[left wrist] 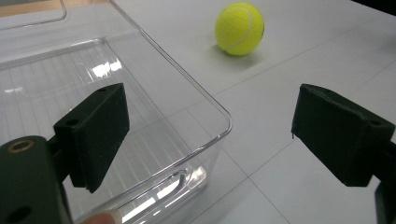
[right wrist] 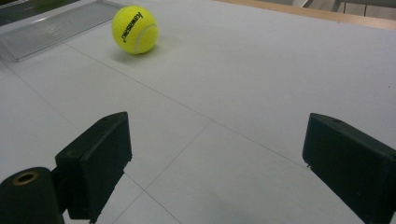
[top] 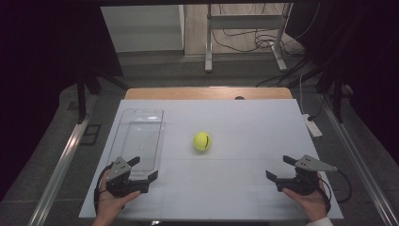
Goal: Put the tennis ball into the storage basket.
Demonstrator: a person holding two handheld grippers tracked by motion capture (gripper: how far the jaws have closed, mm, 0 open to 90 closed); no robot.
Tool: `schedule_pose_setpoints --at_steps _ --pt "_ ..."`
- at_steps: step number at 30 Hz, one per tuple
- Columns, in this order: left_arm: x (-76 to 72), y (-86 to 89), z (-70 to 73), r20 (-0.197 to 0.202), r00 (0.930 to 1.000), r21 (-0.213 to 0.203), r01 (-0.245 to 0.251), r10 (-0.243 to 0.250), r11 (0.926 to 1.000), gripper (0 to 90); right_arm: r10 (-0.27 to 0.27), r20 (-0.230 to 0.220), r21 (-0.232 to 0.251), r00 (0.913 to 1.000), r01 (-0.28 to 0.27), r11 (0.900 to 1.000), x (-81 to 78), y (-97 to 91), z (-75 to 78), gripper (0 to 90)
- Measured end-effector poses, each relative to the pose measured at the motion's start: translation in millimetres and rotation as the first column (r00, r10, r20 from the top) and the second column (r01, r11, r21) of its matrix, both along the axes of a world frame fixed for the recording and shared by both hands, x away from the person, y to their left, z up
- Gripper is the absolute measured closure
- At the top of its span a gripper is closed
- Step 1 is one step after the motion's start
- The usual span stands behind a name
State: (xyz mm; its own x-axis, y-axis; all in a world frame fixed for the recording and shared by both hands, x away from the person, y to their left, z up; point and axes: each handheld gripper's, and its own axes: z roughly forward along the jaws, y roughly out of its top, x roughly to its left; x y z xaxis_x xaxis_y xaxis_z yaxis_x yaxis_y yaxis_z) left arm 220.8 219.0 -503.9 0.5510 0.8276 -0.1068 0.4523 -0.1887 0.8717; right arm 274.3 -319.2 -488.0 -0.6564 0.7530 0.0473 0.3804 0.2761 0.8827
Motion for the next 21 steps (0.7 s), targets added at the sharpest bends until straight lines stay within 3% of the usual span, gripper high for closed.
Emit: schedule_pose_setpoints --at_steps 21 --pt "-0.4 -3.4 -0.8 0.010 0.9999 0.023 0.009 -0.009 0.9997 11.8 -0.007 -0.015 -0.006 0.9999 0.007 1.0000 -5.6 1.0 -0.9 9.3"
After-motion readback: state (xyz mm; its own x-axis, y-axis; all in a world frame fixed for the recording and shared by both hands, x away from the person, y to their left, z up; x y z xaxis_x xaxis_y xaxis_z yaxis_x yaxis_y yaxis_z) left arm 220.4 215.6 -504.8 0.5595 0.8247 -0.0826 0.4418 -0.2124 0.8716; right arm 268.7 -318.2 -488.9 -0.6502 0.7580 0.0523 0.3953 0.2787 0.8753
